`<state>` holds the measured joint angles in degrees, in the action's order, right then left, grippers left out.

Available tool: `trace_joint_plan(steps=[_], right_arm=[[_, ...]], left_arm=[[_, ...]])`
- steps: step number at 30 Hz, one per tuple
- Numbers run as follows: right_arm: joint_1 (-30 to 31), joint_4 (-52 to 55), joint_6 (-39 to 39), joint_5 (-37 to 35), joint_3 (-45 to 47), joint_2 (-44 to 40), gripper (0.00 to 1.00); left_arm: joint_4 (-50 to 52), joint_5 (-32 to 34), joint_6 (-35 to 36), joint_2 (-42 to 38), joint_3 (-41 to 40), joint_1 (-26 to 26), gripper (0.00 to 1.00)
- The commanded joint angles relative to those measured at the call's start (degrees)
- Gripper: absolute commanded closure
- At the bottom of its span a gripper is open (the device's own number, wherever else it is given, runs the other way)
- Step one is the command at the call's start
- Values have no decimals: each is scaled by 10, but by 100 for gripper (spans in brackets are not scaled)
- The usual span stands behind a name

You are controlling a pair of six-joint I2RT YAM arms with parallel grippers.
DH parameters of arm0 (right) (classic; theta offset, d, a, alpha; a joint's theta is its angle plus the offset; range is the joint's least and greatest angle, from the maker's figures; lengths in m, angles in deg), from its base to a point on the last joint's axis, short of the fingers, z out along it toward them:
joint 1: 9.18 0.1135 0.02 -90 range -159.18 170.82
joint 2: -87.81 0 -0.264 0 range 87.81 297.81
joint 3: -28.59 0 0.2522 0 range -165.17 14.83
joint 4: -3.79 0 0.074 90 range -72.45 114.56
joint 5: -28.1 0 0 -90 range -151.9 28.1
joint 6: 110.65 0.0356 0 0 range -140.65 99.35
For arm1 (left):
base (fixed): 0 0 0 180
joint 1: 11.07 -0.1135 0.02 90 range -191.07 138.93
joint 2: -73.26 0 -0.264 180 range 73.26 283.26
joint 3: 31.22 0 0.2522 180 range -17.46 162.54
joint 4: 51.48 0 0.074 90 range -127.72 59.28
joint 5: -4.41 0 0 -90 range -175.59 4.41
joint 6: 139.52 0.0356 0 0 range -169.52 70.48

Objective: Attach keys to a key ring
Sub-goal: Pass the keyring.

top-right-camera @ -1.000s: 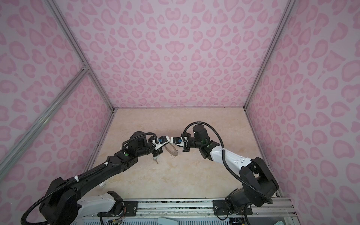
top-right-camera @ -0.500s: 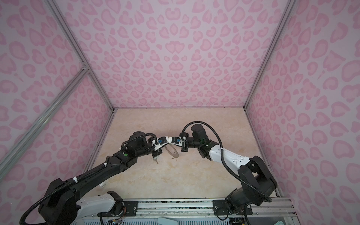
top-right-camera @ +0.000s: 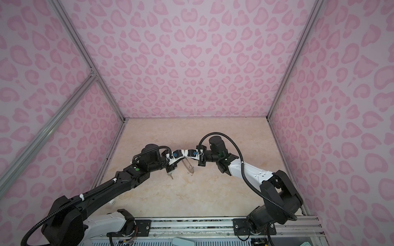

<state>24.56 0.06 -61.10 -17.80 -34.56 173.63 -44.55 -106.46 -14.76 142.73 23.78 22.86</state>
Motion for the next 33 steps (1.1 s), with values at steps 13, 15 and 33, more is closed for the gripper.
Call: trace_joint_plan(steps=[13,15,33], right_arm=[[-32,-229,165,64,56,10,100],[-31,-229,166,67,55,11,100],[-25,-214,165,88,45,18,100]], left_arm=[[-167,-125,-134,-3,-53,-52,74],[-183,-126,-140,-1,-56,-52,74],[-219,-130,-156,6,-58,-52,80]])
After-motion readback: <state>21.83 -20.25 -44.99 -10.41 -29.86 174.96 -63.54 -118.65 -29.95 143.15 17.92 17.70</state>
